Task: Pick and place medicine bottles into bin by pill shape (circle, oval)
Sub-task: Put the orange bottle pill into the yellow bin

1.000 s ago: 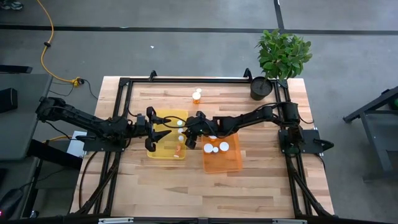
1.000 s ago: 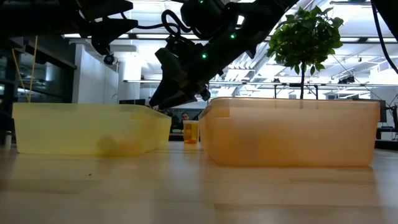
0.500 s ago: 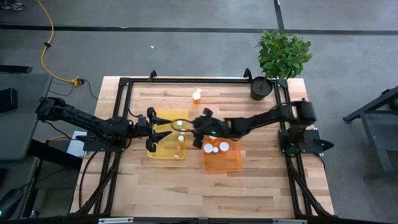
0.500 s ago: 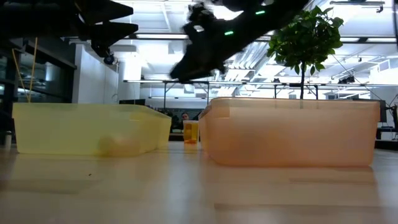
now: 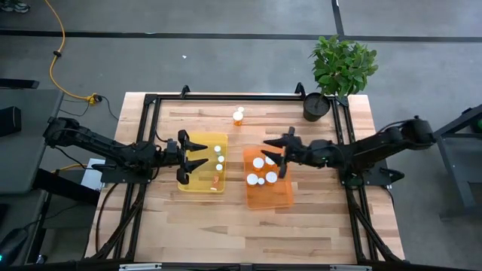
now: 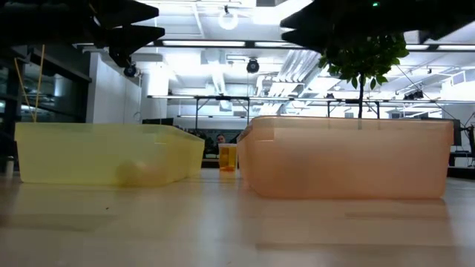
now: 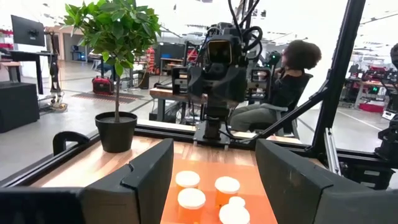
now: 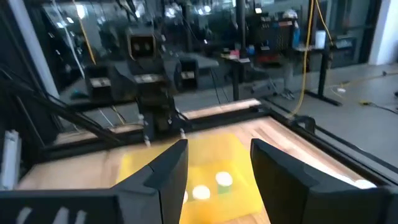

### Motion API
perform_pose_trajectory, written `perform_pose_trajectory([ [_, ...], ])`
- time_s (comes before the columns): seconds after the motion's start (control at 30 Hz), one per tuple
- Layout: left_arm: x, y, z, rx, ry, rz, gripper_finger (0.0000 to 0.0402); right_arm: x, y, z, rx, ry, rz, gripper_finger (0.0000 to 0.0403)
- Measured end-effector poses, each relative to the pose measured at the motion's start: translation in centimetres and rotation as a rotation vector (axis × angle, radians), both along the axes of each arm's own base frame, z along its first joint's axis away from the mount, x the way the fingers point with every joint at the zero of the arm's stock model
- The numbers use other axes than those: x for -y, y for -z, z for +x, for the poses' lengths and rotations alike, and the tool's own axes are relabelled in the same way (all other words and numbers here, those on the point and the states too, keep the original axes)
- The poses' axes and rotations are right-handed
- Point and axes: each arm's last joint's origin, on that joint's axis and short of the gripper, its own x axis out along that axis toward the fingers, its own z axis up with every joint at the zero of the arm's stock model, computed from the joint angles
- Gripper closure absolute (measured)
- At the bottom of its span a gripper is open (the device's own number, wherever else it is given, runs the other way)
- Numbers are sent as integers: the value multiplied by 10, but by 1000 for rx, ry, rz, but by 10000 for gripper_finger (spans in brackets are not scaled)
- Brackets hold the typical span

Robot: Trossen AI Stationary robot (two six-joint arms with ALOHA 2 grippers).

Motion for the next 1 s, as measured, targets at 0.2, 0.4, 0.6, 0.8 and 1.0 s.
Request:
perform_pose_trajectory([
  [0.2,0,0,0,0,0,0,183,1,2,-7,1,2,0,235],
  [0.4,0,0,0,0,0,0,183,2,4,-6,4,10,29,235],
  [0.6,0,0,0,0,0,0,183,3,4,-6,6,32,40,233],
  [0.8,0,0,0,0,0,0,183,4,9,-6,-44,60,36,190],
  [1.0,0,0,0,0,-6,-1,183,6,15,-5,-67,137,73,124],
])
